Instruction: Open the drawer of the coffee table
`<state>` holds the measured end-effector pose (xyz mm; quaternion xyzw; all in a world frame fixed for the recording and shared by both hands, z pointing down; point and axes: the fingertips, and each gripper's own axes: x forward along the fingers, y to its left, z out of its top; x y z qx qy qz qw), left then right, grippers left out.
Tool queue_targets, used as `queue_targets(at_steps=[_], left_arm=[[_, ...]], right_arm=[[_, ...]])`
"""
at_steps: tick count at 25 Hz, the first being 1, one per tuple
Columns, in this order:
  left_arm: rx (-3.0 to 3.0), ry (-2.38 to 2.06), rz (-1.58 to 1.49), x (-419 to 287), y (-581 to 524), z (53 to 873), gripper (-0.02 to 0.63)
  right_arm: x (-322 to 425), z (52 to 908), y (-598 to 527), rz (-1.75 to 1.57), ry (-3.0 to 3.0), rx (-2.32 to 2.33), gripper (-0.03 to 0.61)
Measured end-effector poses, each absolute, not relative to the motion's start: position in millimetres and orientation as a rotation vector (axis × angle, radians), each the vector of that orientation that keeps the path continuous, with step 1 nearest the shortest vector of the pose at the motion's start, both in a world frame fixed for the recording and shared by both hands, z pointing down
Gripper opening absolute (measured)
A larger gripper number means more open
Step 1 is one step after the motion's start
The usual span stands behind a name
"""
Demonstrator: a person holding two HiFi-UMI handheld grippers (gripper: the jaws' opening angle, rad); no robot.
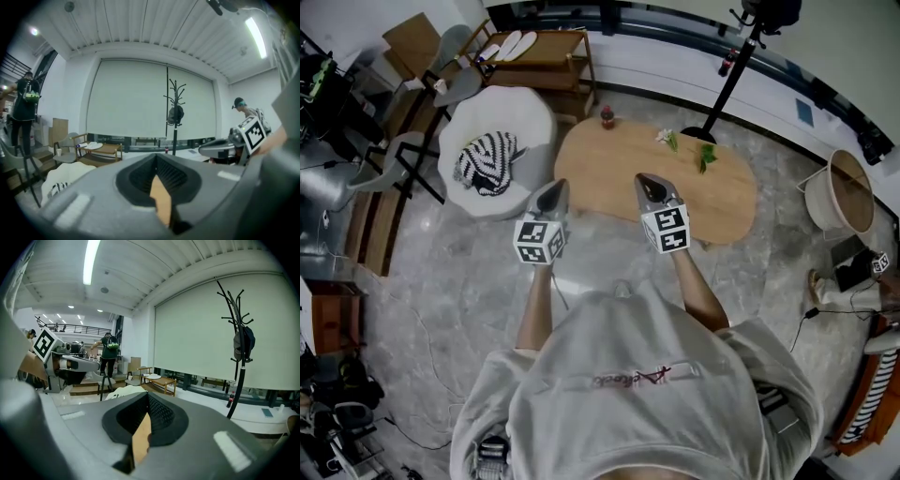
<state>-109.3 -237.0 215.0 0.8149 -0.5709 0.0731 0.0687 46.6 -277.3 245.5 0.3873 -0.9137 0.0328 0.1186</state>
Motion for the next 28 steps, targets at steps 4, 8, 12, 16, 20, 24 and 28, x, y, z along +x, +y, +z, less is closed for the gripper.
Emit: queue_targets(at_steps=[4,8,12,16,20,24,28], left_arm=[[2.442,-1.744,0.221,-115.1,-250.6,215.6,0.000],[2.428,-1.753,0.225,-118.9,-257.5,218.7,0.000],[2.408,-1.751,0.232,-120.1,-259.1,225.5,0.000],[2.393,-1.734,0.243,-120.7,-256.8,236.3,0.000],[2.375,-1.704,0.254,-126.9,-258.1,247.4,0.000],[2.363,-1.671,0.257,-132.8,-264.9,261.9,-0.001],[2.349,-1.633,0.258,-147.3,-275.8,276.5,0.000]], right_arm=[[40.2,247.7,-293.1,0.087,-2.686,1.107,0.005],[35.0,248.2,-302.5,0.082,-2.694,1.087,0.005],[33.6,254.2,-306.1,0.095,-2.688,1.072,0.005],[31.3,265.4,-303.7,0.117,-2.675,1.057,0.005],[25.2,274.2,-303.2,0.142,-2.653,1.049,0.005],[22.7,286.2,-306.6,0.171,-2.621,1.053,0.005],[12.7,299.6,-313.8,0.203,-2.575,1.064,0.005]])
